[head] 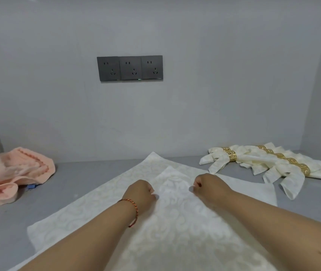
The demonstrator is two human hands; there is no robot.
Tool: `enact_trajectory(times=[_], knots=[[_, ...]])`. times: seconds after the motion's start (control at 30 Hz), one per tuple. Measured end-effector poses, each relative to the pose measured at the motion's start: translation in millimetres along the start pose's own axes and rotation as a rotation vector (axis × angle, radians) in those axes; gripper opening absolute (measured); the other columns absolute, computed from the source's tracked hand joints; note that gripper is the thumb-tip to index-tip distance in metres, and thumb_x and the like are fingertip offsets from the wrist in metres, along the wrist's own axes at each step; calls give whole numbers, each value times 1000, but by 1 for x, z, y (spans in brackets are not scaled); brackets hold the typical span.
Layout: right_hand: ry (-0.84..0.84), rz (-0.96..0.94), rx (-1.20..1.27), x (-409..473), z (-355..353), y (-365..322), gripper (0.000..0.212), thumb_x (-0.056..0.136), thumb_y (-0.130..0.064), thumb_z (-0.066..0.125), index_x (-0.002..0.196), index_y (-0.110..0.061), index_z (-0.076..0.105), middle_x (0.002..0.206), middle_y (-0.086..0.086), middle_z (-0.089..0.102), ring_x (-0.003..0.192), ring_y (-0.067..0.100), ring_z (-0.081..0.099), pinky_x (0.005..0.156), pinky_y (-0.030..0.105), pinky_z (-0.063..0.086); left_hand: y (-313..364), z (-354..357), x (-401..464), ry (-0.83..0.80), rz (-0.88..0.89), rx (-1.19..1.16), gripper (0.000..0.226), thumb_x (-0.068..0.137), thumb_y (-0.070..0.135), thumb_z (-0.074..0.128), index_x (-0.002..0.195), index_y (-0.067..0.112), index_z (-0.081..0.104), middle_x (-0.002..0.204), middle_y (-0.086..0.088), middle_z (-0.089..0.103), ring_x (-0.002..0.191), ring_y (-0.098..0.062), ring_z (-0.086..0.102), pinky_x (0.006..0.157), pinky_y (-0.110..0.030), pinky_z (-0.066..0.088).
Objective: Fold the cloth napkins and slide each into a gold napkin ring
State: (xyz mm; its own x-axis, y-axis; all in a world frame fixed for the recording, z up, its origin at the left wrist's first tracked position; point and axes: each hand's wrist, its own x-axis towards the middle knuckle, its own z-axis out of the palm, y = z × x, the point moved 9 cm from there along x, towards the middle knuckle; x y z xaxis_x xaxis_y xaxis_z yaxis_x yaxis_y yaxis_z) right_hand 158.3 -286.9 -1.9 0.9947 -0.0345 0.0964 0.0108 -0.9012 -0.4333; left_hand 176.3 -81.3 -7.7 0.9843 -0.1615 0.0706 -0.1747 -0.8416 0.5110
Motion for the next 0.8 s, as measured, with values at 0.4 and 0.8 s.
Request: enact_trajectory(times=[0.4, 0.8], knots=[[72, 126, -91, 94, 28, 27, 27, 94, -40, 54, 81, -17, 48, 86, 0, 58, 84, 19, 54, 70, 28, 37, -31, 22, 89, 52, -236, 64, 15, 89, 36, 58, 86, 22, 56, 93, 4, 65, 99, -21, 60, 91, -34, 41], [140, 104, -171, 111, 32, 30, 32, 94, -46, 53, 91, -14, 56, 96, 5, 66, 92, 24, 61, 76, 33, 43, -36, 27, 102, 56, -285, 134, 24, 89, 32, 53, 107, 18, 60, 112, -2, 62, 109, -25, 54, 87, -34, 37]])
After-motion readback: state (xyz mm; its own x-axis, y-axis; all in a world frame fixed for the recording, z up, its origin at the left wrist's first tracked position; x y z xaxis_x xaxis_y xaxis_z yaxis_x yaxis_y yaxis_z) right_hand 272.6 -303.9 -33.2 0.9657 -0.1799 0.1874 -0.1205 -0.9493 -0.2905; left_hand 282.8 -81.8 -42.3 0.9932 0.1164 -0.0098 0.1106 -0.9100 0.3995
